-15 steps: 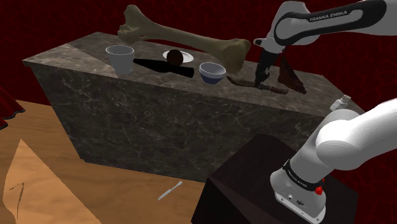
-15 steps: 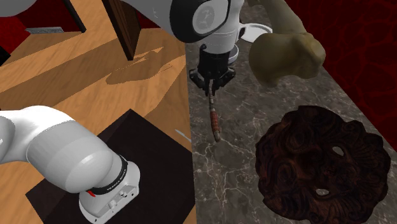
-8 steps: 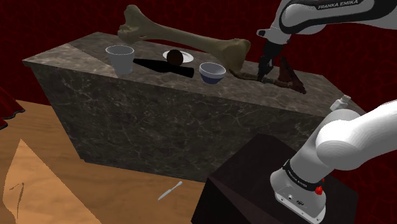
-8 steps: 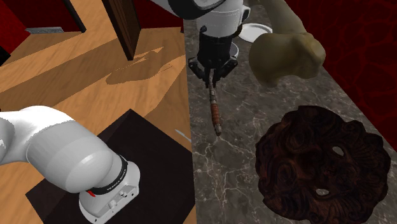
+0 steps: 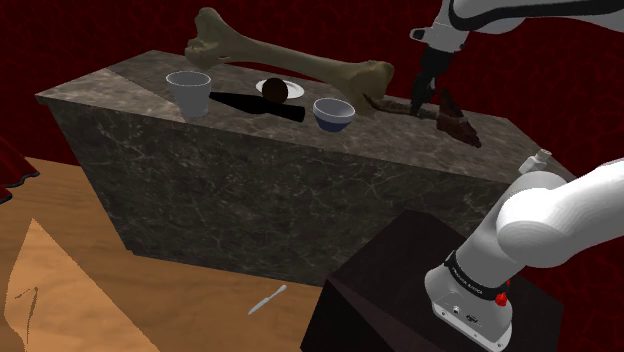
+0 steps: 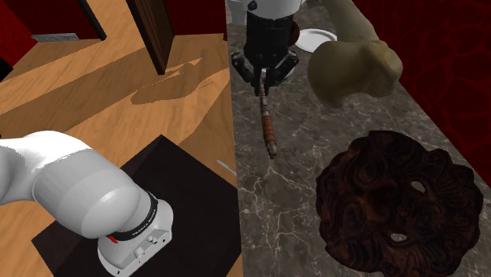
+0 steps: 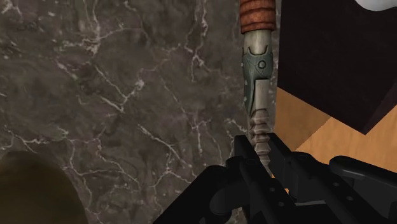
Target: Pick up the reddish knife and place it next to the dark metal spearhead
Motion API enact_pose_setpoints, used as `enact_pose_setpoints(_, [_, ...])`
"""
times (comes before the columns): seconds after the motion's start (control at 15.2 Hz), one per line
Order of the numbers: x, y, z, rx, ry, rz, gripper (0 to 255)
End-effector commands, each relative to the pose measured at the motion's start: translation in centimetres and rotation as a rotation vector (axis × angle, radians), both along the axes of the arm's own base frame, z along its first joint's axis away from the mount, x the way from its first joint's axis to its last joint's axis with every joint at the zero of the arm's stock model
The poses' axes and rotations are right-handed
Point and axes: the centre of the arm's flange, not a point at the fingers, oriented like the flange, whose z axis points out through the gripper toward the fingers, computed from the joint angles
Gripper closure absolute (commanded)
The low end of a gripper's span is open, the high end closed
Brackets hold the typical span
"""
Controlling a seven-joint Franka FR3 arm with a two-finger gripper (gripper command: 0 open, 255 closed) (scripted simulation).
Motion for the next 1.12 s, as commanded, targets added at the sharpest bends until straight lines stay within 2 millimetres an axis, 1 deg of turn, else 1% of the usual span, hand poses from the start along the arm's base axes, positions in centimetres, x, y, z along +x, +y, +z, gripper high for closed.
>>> enact_pose_setpoints(0.0, [0.0,0.0,0.6,0.0,0.0,0.0,255])
enact_pose_setpoints(1.06, [20.2,6.3,0.7,0.0,0.0,0.0,255])
